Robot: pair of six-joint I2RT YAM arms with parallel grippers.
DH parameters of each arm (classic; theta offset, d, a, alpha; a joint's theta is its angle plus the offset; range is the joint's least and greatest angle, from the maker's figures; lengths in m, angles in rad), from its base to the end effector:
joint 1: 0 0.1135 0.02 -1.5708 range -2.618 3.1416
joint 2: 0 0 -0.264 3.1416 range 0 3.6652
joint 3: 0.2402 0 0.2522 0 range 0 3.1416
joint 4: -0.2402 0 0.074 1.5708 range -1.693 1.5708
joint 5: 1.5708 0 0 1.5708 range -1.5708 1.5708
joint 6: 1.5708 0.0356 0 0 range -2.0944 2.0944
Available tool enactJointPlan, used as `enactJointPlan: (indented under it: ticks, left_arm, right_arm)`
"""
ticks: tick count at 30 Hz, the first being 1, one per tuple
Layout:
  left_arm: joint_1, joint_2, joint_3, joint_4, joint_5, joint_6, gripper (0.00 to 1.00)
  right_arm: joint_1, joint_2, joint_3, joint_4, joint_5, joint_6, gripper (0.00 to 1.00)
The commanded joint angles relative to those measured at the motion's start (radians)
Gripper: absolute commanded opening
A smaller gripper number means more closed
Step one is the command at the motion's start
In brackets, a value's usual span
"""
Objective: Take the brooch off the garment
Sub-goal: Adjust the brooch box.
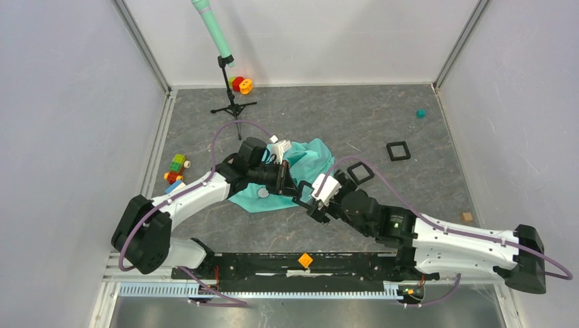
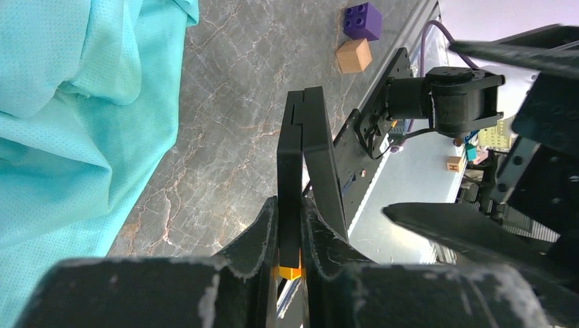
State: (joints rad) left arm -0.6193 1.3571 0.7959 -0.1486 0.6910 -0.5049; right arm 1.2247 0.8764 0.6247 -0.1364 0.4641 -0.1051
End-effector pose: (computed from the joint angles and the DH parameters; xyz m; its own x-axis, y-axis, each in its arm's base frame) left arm 0.2150 -0.1812 0.2258 -0.8712 0.1633 -0.4630 0.4793 0.4866 -0.7304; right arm 0.0832 0.1839 0.2734 -0.0542 -0.4267 -0.9028 -0.7102 0.6519 -0.2656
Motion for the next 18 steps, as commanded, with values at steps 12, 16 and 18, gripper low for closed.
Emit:
enactJointPlan:
  ticks: [12, 16, 18]
  left_arm:
    - [-0.002, 0.024, 0.031, 0.024, 0.050, -0.018, 0.17]
    - [-0.002, 0.023, 0.030, 0.026, 0.050, -0.018, 0.17]
    - [-0.003, 0.021, 0.028, 0.026, 0.051, -0.018, 0.17]
  right_arm:
    - [0.056, 0.184, -0.014, 0.130, 0.026, -0.043, 0.98]
    - [0.059, 0.192, -0.015, 0.128, 0.223, -0.001, 0.98]
    - [0.059, 0.167, -0.020, 0.128, 0.294, 0.015, 0.95]
